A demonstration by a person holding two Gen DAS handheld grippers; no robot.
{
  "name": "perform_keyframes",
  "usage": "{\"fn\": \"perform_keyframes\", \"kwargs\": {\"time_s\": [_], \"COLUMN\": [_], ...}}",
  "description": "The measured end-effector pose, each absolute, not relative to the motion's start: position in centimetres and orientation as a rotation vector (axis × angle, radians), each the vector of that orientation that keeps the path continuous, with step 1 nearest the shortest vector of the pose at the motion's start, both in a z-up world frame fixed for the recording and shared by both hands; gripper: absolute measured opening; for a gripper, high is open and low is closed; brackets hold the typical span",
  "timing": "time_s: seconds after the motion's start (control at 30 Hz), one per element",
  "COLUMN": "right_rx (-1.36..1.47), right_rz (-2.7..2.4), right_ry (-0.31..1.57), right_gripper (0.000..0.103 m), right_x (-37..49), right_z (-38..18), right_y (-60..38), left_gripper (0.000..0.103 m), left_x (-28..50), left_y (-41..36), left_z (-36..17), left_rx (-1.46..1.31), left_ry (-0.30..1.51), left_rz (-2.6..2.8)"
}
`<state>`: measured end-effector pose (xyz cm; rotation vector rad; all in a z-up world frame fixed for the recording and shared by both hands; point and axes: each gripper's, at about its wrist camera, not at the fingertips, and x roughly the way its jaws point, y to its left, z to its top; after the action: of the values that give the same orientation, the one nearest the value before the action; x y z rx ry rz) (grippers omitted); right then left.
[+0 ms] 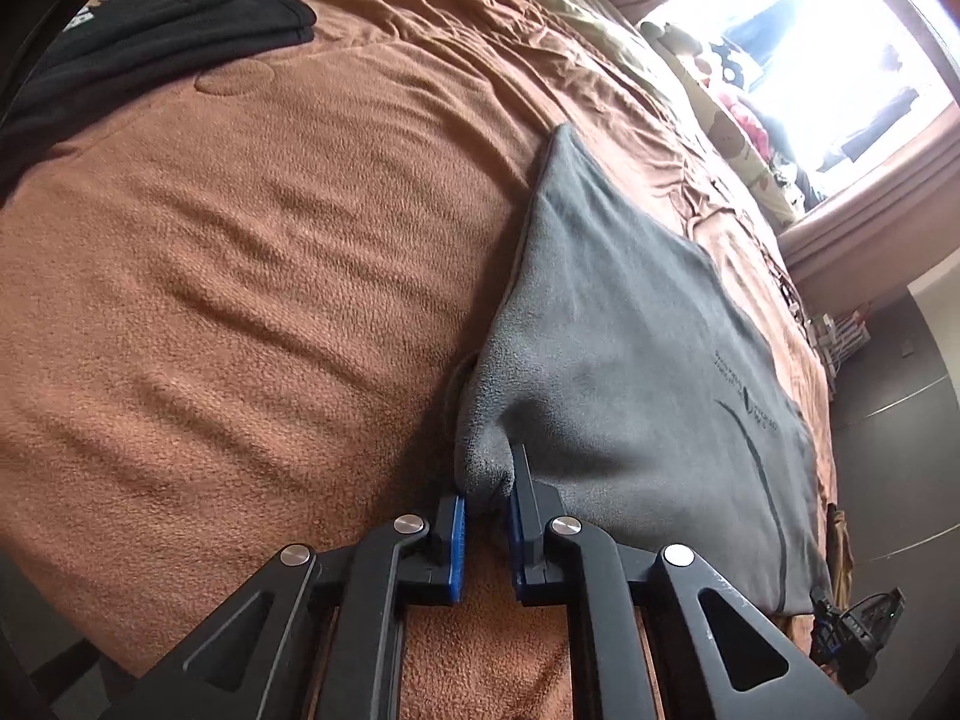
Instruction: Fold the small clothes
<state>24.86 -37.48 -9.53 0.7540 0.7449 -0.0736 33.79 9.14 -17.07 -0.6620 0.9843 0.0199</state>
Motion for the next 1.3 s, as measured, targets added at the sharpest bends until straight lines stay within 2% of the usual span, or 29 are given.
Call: {"fn": "perform_keyframes", "kwargs": {"time_s": [0.6, 1.07, 1.23, 1.3], "right_rx": [0.699, 0.686, 0.678, 0.667], "right_rz": [-0.020, -0.016, -0.053, -0.073], "right_ry": [0.711, 0.775, 0.836, 0.849], "right_gripper": [0.002, 0.002, 0.004, 0.008], "right_x": [19.3, 15.9, 16.1, 16.2], "right_z": [-6.3, -8.0, -8.5, -8.1], "right_y": [-35.5, -34.0, -33.7, -33.8], "left_gripper": [0.009, 0.009, 0.015, 0.018], "left_x": [30.3, 24.6, 24.9, 24.5], "left_y": [11.4, 13.5, 13.8, 14.1], "left_z": [-11.1, -12.4, -14.7, -14.9], "left_rx": [-0.647, -0.636, -0.671, -0.673], "left_ry": [0.850, 0.858, 0.932, 0.927], "left_rz": [-0.038, -0.057, -0.053, -0.041]}}
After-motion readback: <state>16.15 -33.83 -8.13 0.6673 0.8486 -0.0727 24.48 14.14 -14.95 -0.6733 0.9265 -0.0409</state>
